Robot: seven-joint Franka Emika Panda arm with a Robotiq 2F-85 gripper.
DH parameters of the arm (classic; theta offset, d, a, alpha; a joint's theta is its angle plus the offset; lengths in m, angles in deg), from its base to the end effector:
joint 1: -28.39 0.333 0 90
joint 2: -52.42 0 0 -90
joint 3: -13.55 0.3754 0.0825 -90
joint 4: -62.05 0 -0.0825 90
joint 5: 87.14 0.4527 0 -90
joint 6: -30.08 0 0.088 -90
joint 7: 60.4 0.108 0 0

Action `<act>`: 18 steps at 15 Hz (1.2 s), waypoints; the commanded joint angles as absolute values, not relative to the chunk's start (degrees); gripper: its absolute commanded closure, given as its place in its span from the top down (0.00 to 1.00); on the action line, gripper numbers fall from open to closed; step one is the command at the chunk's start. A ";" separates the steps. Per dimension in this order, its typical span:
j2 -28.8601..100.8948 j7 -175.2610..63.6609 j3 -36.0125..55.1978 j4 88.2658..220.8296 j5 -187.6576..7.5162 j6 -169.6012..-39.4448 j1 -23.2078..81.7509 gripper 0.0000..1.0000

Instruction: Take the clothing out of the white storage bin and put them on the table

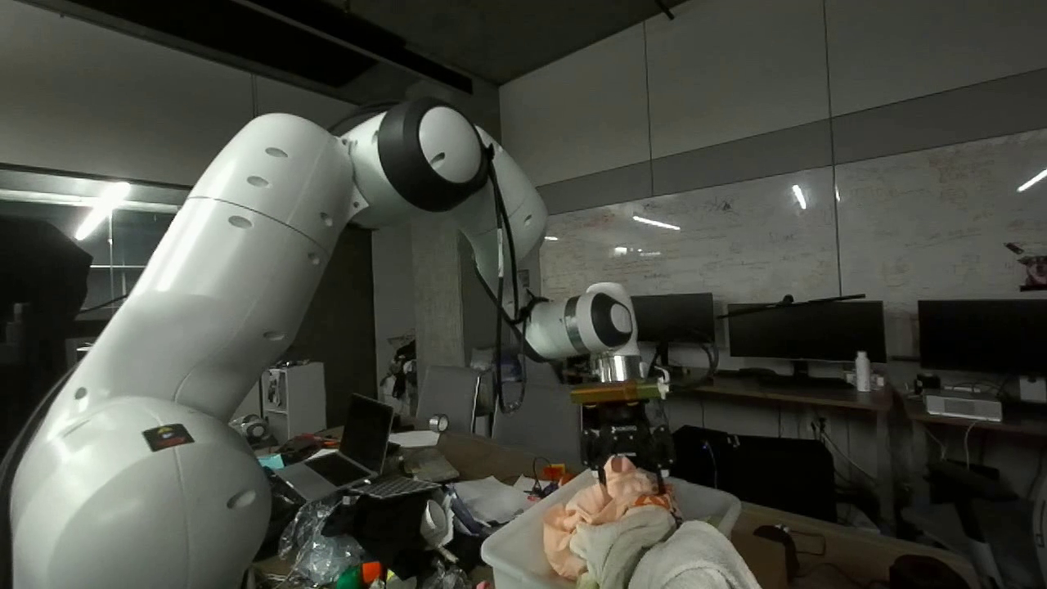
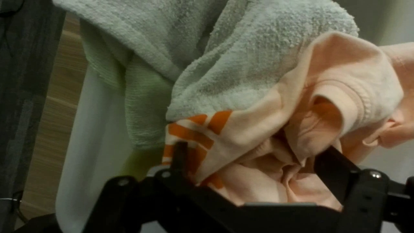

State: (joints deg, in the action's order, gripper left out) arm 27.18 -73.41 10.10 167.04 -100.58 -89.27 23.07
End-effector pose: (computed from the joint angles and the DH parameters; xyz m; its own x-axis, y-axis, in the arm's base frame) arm 0.6911 -0.1157 0.2872 0.9524 0.1861 -0.2416 0.2265 -0.9621 0.1520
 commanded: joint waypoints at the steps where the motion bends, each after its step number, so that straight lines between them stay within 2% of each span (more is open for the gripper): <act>1: 28.90 -78.76 10.92 170.00 -96.60 -92.64 19.97 1.00; 11: 28.39 -82.17 12.20 171.44 -86.19 -95.06 17.85 1.00; 12: 28.34 -82.09 12.24 171.45 -85.91 -94.82 17.92 0.75; 13: 28.32 -82.19 12.34 171.45 -85.78 -94.45 17.93 0.74; 16: 28.18 -81.55 12.24 171.10 -85.55 -93.53 18.00 0.49; 18: 28.18 -81.47 12.22 170.93 -85.20 -93.13 17.96 0.35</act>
